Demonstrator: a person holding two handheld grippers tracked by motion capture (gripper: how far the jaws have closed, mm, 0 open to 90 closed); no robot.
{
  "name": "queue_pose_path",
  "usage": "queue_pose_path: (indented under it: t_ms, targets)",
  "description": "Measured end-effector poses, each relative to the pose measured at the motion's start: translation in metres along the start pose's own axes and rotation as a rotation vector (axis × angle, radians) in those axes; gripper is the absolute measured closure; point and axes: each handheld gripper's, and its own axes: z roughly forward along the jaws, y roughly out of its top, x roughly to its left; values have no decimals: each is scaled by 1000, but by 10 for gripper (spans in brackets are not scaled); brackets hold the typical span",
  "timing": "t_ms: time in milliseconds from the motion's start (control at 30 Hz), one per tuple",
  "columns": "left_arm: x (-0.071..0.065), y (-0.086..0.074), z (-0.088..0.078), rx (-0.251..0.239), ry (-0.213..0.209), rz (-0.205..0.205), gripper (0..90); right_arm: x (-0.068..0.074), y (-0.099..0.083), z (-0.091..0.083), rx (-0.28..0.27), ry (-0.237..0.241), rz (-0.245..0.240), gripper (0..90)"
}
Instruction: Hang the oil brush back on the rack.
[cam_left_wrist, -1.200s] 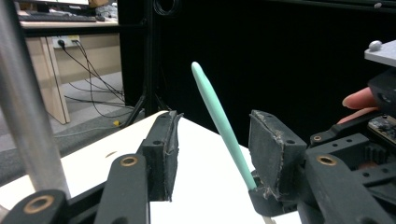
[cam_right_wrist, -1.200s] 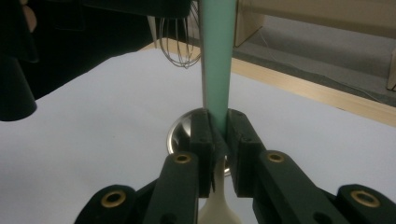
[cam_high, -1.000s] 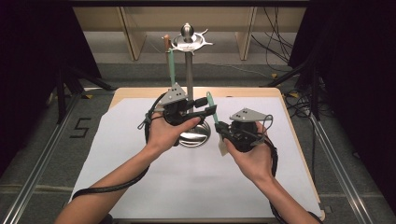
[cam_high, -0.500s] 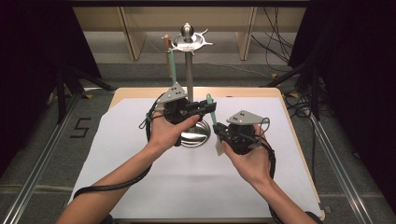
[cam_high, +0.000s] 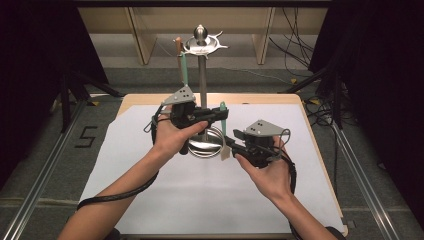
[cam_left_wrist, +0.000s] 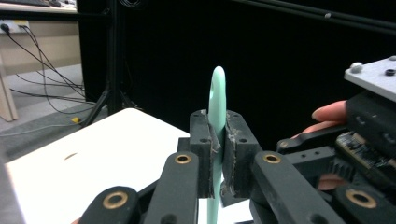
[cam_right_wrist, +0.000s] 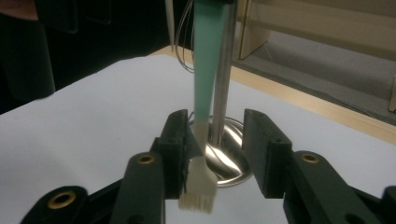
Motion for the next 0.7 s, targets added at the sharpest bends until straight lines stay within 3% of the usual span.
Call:
queue_pose_path:
  t_ms: [67, 167, 300, 400, 467, 500, 567, 600, 633, 700]
  targets:
    - [6, 2, -6, 0, -8, 28, 829, -6, -6, -1, -32, -3, -21, 567]
    - [9, 4, -11, -1, -10, 27, 829, -13, -13, -6, 11, -8, -4, 559]
    - [10, 5, -15, 9, 2, 25, 829, -20, -21, -7, 22, -15, -6, 563]
    - [13, 9, -17, 9, 6, 56, 829, -25, -27, -9, 40, -18, 29, 564]
    - [14, 12, -19, 4, 10, 62, 829, -30, -34, -8, 1, -53, 21, 567]
    - [15, 14, -19, 2, 10, 72, 829, -30, -36, -10, 26, -36, 42, 567]
    - [14, 15, -20, 0, 9, 65, 829, -31, -37, -10, 19, -47, 51, 567]
    - [15, 17, -20, -2, 12, 73, 829, -32, -38, -12, 60, -37, 49, 568]
    - [14, 18, -20, -2, 10, 67, 829, -32, -41, -10, 24, -56, 59, 568]
    - [15, 21, -21, -3, 12, 79, 829, -33, -43, -10, 55, -46, 73, 568]
